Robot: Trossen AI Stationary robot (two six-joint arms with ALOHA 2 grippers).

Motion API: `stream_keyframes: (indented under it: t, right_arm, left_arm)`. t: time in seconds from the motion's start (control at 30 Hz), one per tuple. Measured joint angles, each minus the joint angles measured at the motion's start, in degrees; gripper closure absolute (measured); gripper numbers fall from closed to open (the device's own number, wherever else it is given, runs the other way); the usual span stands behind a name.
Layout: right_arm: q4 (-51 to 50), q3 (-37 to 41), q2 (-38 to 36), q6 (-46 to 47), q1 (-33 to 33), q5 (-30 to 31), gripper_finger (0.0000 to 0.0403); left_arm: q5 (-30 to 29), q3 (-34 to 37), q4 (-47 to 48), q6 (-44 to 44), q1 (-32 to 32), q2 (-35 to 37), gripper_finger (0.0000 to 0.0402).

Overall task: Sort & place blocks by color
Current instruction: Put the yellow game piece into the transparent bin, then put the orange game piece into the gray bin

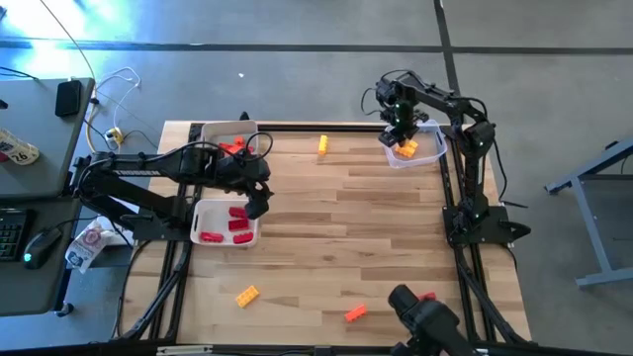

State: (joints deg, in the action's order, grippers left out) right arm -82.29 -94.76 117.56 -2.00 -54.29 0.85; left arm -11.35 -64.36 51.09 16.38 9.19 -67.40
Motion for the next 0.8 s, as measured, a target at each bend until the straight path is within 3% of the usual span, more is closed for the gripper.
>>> stream_keyframes:
  t: [0.4,0.57,0.8]
  right_arm:
    - [-2.94,0.00,0.00,0.41,4.28,4.88,0.0223]
    - [-6.35,0.00,-2.27,3.03,5.13,4.96,0.0222]
    - [-5.78,0.00,-10.99,5.04,7.78,4.94,0.0235]
  left_arm:
    - [-3.02,0.00,0.01,-3.38,0.00,0.00,0.0192]
    - [-3.04,0.00,0.00,-3.56,-0.01,0.00,0.0192]
    - [-3.22,0.02,-1.53,-3.54,0.00,-0.79,0.0192]
